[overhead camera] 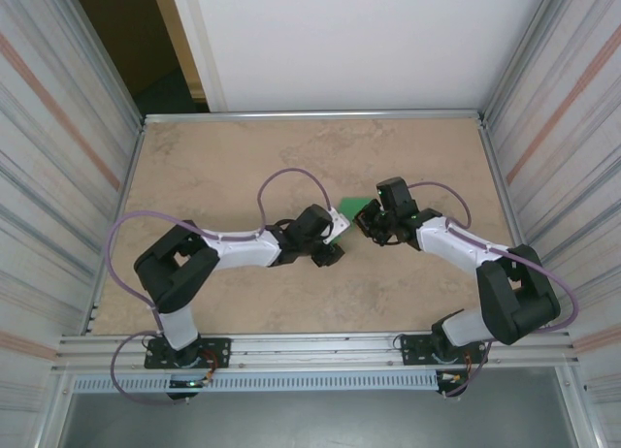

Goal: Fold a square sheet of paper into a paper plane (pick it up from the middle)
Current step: Fold the wing for the fifth time at the center of the table.

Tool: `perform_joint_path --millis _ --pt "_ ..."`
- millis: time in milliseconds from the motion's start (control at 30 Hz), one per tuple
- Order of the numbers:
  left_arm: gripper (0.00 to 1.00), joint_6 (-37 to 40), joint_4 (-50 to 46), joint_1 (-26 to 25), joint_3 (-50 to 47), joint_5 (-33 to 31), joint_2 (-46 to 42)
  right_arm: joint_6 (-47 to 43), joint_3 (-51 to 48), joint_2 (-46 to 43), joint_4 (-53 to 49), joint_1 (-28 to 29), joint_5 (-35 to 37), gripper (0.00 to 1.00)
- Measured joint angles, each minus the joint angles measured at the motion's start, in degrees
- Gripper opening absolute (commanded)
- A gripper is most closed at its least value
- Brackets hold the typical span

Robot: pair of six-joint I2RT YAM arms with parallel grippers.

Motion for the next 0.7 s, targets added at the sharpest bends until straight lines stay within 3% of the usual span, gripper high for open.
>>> perform_joint_path --millis 267,700 --pt "0.37 4.7 7.5 -0.6 -1.9 -3.0 0.2 1.4 0.0 0.2 -0.3 -1.3 -1.7 0.00" --pt "0.30 7.3 11.8 -0.6 -4.4 -3.8 1.1 2.7 0.0 0.2 -0.4 -2.1 -3.5 0.00"
